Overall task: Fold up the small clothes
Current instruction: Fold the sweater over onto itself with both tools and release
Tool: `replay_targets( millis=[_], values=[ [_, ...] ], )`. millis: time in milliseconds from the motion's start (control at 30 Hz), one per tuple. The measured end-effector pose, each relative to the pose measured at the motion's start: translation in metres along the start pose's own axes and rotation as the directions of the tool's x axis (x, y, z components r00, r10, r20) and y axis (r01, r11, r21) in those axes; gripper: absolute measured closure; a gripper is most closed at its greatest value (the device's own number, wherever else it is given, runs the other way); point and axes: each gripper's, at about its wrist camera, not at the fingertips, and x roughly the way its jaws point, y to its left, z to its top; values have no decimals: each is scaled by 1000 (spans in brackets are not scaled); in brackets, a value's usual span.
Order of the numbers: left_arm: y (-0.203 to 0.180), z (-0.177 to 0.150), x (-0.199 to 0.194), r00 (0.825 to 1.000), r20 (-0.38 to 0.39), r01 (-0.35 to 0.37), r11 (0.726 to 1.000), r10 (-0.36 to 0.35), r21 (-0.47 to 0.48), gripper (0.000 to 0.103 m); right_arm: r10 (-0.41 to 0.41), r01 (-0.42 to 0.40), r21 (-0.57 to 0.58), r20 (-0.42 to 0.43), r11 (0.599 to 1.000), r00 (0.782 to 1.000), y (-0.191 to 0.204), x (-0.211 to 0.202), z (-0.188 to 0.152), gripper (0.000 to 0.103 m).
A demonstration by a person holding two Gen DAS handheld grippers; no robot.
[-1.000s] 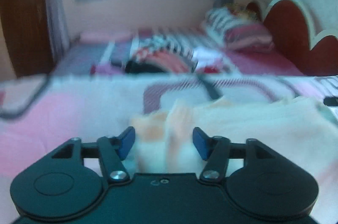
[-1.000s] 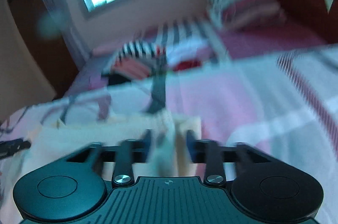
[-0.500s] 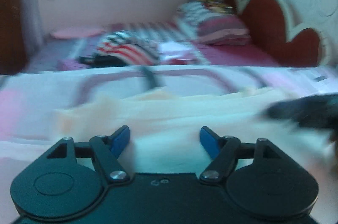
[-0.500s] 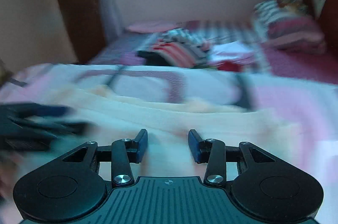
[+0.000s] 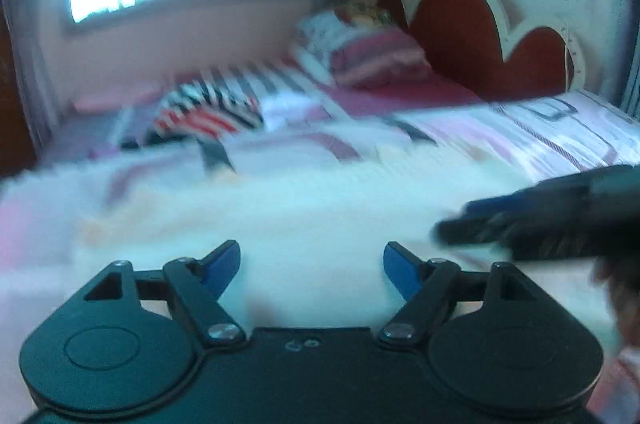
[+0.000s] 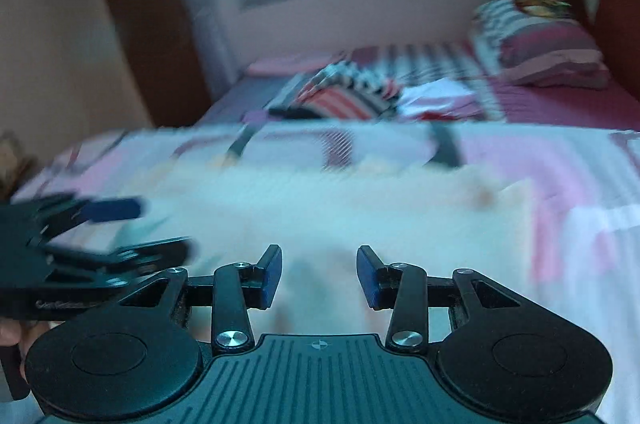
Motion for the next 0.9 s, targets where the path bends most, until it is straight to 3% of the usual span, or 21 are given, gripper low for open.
replay_targets(
  millis=[33, 100, 200, 333, 467, 600, 700, 733, 800, 900],
  values=[
    [0, -5, 8, 999, -39, -22, 1000, 21, -1, 25, -22, 22, -20, -12, 1000, 1000, 5, 8, -6, 62],
    [7, -10, 5, 1000, -23, -11, 999, 10, -31, 25, -43, 44, -63, 12, 997, 999, 7, 11, -12, 62],
    [11, -9, -17, 999, 3, -41, 998, 41, -45, 30, -75, 75, -40, -1, 996, 997, 3, 3, -6, 62],
    [2, -14, -19, 1000, -12, 7, 996, -8, -84, 30, -11, 10, -48, -20, 999, 1000, 26, -5, -17, 62],
    [-1, -23, -18, 999, -16, -36, 999, 35, -31, 28, -70, 68, -94, -14, 993, 997, 34, -3, -26, 62],
    [32, -39, -39, 994, 14, -111, 990, 113, -86, 30, -184, 184, -43, -7, 982, 983, 1, -23, -33, 62],
    [42, -43, -43, 994, 1, -106, 985, 107, -134, 32, -172, 172, -6, -15, 985, 985, -7, -30, -32, 62],
    [38, -40, -47, 994, 1, -106, 985, 107, -140, 33, -173, 173, -8, -7, 985, 985, 0, -33, -30, 62],
    [24, -39, -57, 999, 30, -38, 989, 43, -142, 33, -93, 93, -7, 17, 996, 996, 19, -43, -32, 62],
    [-7, -50, -70, 1000, 21, -15, 996, 17, -89, 33, -49, 49, -45, -12, 998, 999, 52, -53, -51, 62]
  ],
)
